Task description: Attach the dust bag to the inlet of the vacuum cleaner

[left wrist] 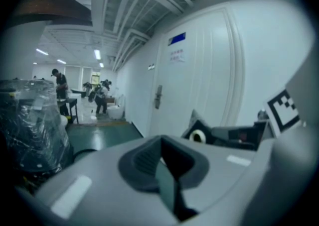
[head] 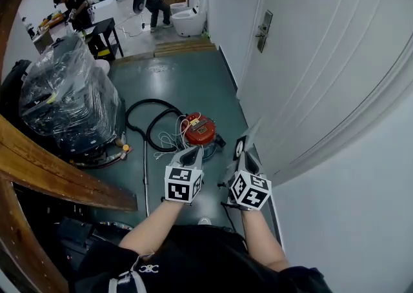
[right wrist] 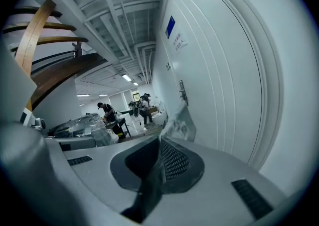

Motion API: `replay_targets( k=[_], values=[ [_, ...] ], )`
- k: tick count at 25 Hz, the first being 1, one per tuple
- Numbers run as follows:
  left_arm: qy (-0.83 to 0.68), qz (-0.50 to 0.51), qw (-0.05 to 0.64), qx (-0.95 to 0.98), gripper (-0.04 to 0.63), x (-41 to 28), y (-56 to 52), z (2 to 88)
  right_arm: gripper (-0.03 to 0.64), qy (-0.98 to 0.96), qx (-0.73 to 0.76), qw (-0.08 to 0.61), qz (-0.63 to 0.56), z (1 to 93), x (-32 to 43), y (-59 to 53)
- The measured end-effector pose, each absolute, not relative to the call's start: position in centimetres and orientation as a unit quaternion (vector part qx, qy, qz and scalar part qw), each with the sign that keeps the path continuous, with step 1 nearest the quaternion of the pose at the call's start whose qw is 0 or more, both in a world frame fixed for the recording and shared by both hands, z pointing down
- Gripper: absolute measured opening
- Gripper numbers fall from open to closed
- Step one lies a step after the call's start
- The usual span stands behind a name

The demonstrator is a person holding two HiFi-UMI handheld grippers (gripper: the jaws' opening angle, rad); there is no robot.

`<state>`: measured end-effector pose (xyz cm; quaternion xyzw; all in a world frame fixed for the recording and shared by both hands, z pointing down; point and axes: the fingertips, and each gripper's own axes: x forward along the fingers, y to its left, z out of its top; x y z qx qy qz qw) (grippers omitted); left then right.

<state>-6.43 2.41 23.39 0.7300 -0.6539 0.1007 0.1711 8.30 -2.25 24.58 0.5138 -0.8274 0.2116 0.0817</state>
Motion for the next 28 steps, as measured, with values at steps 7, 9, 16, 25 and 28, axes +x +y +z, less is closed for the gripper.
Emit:
replay_targets(
  k=[7, 9, 16, 25, 28],
  values=[
    [-0.650, 0.113, 0.187, 0.728, -0.002, -7.0, 1.6, 26.1, 0.012, -0.816, 0.521, 0.091, 0.232, 27.5, 8.6, -3.6],
    [-0.647, 0.117, 0.191, 0.729, -0.002, -7.3, 1.3, 26.2, 0.012, -0.813, 0.523, 0.094, 0.237, 27.6, 8.5, -3.7],
    [-0.630, 0.133, 0.208, 0.736, -0.002, -8.8, -2.2, 29.3, 0.012, -0.790, 0.539, 0.116, 0.267, 31.2, 7.9, -6.3],
    [-0.589, 0.158, 0.243, 0.755, -0.002, -13.5, -13.3, 35.7, 0.012, -0.739, 0.583, 0.156, 0.298, 38.7, 5.5, -14.2],
    [-0.580, 0.169, 0.241, 0.760, -0.002, -15.3, -18.0, 38.4, 0.011, -0.725, 0.595, 0.164, 0.305, 41.4, 4.8, -17.5]
  ],
)
